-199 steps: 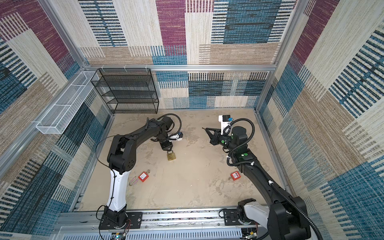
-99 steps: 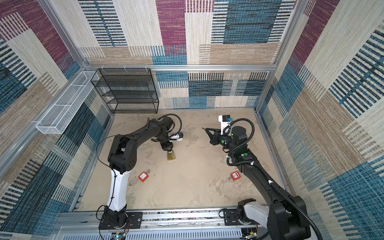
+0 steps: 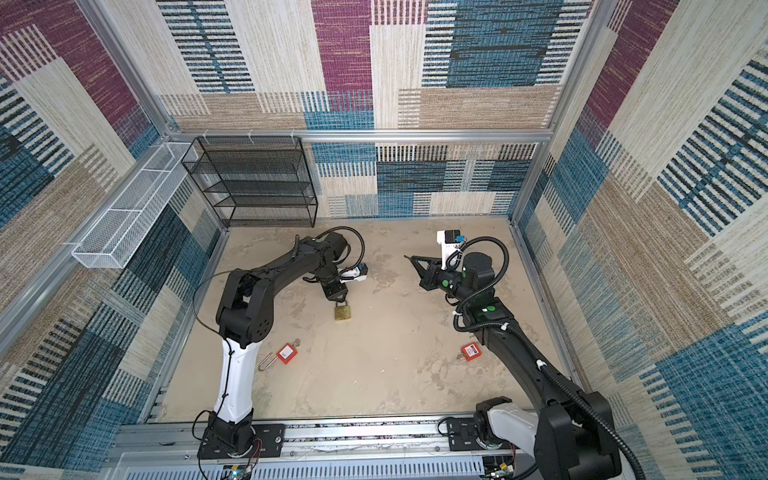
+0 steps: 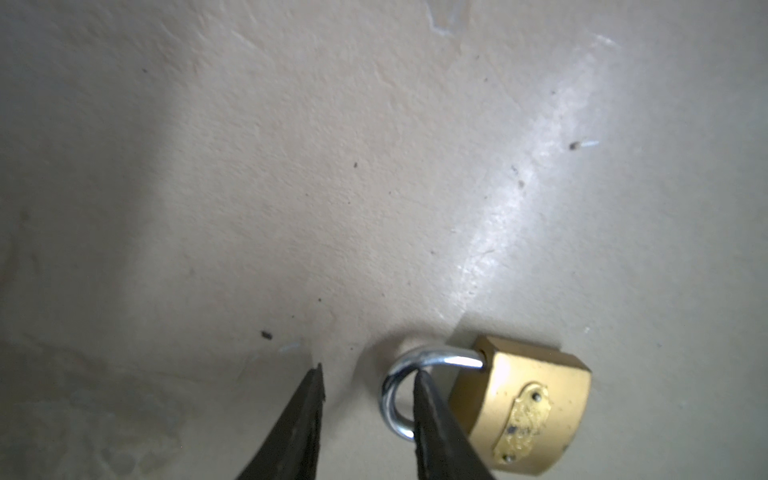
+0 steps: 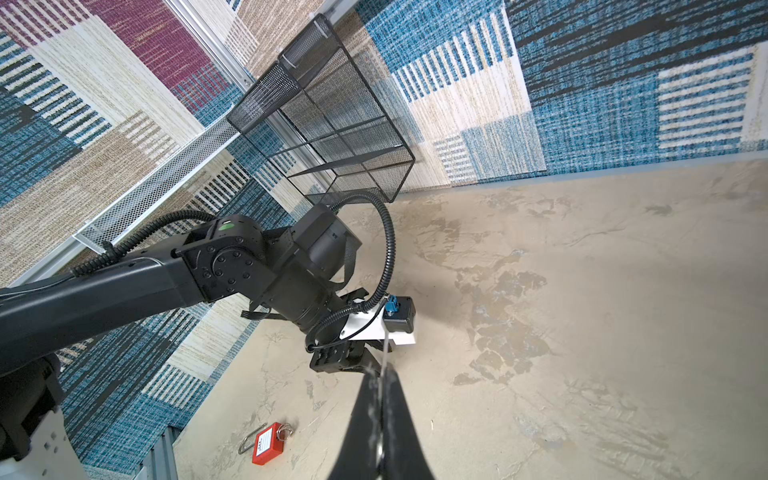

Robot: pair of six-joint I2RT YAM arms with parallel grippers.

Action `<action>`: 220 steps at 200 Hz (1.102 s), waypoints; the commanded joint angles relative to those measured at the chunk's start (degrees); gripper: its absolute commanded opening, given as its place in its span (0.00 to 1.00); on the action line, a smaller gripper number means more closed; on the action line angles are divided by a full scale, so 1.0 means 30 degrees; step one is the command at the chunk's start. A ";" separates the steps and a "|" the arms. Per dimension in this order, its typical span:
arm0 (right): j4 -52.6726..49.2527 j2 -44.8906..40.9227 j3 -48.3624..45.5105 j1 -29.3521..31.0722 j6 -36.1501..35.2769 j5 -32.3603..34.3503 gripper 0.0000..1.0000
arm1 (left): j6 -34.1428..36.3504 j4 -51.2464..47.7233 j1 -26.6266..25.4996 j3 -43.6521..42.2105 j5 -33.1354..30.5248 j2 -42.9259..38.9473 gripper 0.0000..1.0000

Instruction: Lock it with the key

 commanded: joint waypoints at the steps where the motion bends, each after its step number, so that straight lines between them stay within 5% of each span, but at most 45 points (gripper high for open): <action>1: 0.0407 -0.0040 0.0013 0.0004 -0.0072 -0.0088 0.00 | -0.0211 0.0057 -0.0005 -0.0033 0.0280 0.0046 0.38; 220: 0.0326 0.0004 0.0079 0.0005 -0.0119 -0.0132 0.00 | -0.0113 0.0055 -0.0064 -0.0080 0.0488 0.0222 0.38</action>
